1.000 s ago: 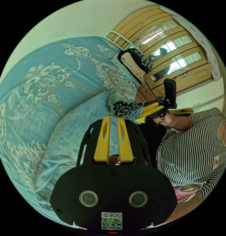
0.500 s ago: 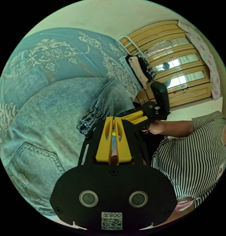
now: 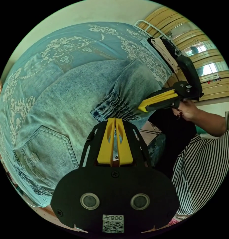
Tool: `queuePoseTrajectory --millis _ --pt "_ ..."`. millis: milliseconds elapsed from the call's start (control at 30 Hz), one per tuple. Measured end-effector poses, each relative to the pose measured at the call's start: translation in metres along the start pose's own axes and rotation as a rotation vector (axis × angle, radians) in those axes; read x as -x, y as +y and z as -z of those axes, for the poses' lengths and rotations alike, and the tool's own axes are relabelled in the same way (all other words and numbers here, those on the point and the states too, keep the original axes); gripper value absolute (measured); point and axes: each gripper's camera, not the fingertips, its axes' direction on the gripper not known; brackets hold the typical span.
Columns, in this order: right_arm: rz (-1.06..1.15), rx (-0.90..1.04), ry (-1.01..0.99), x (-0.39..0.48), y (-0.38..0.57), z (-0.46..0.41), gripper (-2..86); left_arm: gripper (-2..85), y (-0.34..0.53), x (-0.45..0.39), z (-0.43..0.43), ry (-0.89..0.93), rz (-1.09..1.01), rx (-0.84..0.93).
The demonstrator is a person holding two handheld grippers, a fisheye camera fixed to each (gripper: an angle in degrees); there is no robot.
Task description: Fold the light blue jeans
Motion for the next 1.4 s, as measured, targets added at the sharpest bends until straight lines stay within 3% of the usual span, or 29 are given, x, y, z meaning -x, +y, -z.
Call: queuePoseTrajectory --millis 167,267,400,567,633,767,1000,1133,1300,1400 --pt "0.016 0.029 0.027 0.003 -0.008 0.002 0.1 0.0 0.007 -0.022 0.007 -0.065 0.007 -0.052" --pt "0.023 -0.047 0.053 0.002 -0.005 0.024 0.1 0.0 0.011 -0.026 -0.005 -0.098 0.045 -0.02" --pt "-0.06 -0.074 0.029 -0.02 -0.003 0.038 0.1 0.1 0.016 -0.023 -0.015 -0.016 0.099 -0.022" --pt "-0.153 -0.226 0.055 -0.047 -0.003 0.075 0.2 0.2 0.02 -0.041 -0.023 -0.077 0.074 -0.018" --pt "-0.226 -0.182 0.065 -0.068 -0.009 0.072 0.2 0.3 0.02 -0.044 -0.026 -0.072 0.084 -0.013" --pt "-0.314 -0.137 -0.09 -0.103 -0.012 0.07 0.4 0.8 0.024 -0.059 -0.02 -0.102 0.087 -0.069" --pt "-0.308 -0.192 -0.085 -0.127 0.027 0.127 3.8 6.1 0.015 -0.124 -0.028 0.084 -0.085 -0.203" --pt "-0.373 -0.129 -0.113 -0.155 0.046 0.134 6.5 8.5 -0.002 -0.163 -0.053 0.129 -0.174 -0.176" --pt "-0.394 0.004 -0.314 -0.181 0.048 0.117 8.0 11.2 -0.024 -0.212 -0.086 0.087 -0.275 -0.106" --pt "-0.396 -0.015 -0.419 -0.19 0.048 0.119 8.1 12.5 -0.032 -0.231 -0.104 0.052 -0.296 -0.079"
